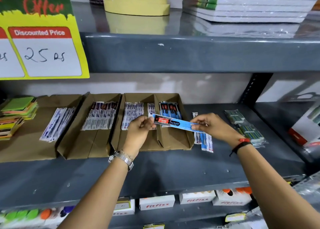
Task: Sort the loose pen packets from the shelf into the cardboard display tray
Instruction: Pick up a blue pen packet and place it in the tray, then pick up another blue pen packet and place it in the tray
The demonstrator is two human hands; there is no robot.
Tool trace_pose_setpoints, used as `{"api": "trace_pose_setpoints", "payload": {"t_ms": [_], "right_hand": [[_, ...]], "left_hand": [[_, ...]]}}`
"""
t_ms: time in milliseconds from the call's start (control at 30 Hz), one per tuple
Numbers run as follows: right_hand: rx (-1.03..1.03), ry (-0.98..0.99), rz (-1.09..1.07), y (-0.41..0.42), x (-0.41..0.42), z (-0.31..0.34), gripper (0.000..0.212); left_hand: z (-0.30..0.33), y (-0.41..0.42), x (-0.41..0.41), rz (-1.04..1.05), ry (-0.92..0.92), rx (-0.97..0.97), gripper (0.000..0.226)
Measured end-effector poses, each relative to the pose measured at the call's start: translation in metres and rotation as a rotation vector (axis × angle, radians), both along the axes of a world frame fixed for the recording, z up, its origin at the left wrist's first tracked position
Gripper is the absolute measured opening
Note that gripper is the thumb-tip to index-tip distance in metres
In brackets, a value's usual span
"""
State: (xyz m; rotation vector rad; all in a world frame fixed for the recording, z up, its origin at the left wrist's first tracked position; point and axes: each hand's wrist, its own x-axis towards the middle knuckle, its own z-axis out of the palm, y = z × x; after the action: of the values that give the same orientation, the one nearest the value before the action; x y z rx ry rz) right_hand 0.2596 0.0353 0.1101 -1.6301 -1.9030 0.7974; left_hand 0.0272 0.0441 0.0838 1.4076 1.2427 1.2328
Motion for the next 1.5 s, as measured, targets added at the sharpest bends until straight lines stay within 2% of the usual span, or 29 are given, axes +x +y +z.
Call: {"api": "trace_pose_setpoints", "payload": {"t_ms": [133,233,300,333,400,467,533,600,667,767,867,933,1100,1200,1267,1367,1500], "right_hand": [[-0.009,0.080,-0.001,-0.001,0.010,-0.001,0.017],[-0.062,0.206,0.002,-0.006,0.011,0.000,0.026],[-0.075,0.292,-0.051,-0.006,0.008,-0.004,0.029],[-0.059,0.334,-0.106,-0.003,0.006,-0.009,0.029],[-0.032,0.439,-0.287,0.008,-0.003,-0.019,0.023],[-0.056,0.551,-0.423,0.023,-0.018,-0.029,0.020],[-0.100,0.614,-0.466,0.038,-0.038,-0.037,0.025],[-0.106,0.602,-0.497,0.053,-0.056,-0.047,0.026],[-0.082,0.517,-0.550,0.065,-0.067,-0.056,0.027],[-0.109,0.331,-0.563,0.078,-0.075,-0.064,0.033],[-0.212,0.274,-0.521,0.085,-0.076,-0.068,0.039],[-0.207,0.212,-0.497,0.084,-0.075,-0.068,0.032],[0.040,0.036,-0.506,0.070,-0.060,-0.053,0.029],[0.173,-0.017,-0.626,0.051,-0.036,-0.048,0.021],[0.105,-0.089,-0.707,0.039,-0.017,-0.052,0.017],[-0.113,-0.224,-0.676,0.023,-0.001,-0.068,0.014],[-0.177,-0.235,-0.673,0.013,0.001,-0.083,0.017]], "left_hand": [[-0.006,0.004,0.000,0.013,-0.029,-0.029,0.022],[-0.007,0.004,0.000,0.016,-0.049,-0.040,0.023],[-0.009,0.003,-0.001,0.034,-0.030,-0.025,0.032],[-0.013,0.001,-0.002,0.049,0.084,0.000,0.043],[-0.029,-0.004,-0.006,0.061,0.507,0.080,0.070],[-0.051,-0.012,-0.012,-0.017,0.867,0.100,0.094],[-0.076,-0.016,-0.016,-0.111,1.046,0.072,0.112],[-0.100,-0.018,-0.017,-0.141,1.122,0.073,0.097],[-0.113,-0.021,-0.018,-0.145,1.130,0.101,0.074],[-0.115,-0.020,-0.018,-0.112,1.090,0.209,0.071],[-0.116,-0.019,-0.018,-0.104,1.071,0.227,0.070],[-0.121,-0.017,-0.019,-0.103,1.061,0.226,0.071],[-0.125,-0.015,-0.020,-0.118,1.061,0.225,0.072],[-0.125,-0.015,-0.019,-0.082,1.063,0.242,0.072],[-0.125,-0.016,-0.019,-0.073,1.088,0.244,0.072],[-0.127,-0.015,-0.019,-0.076,1.115,0.240,0.072],[-0.128,-0.015,-0.020,-0.080,1.117,0.245,0.073]]}}
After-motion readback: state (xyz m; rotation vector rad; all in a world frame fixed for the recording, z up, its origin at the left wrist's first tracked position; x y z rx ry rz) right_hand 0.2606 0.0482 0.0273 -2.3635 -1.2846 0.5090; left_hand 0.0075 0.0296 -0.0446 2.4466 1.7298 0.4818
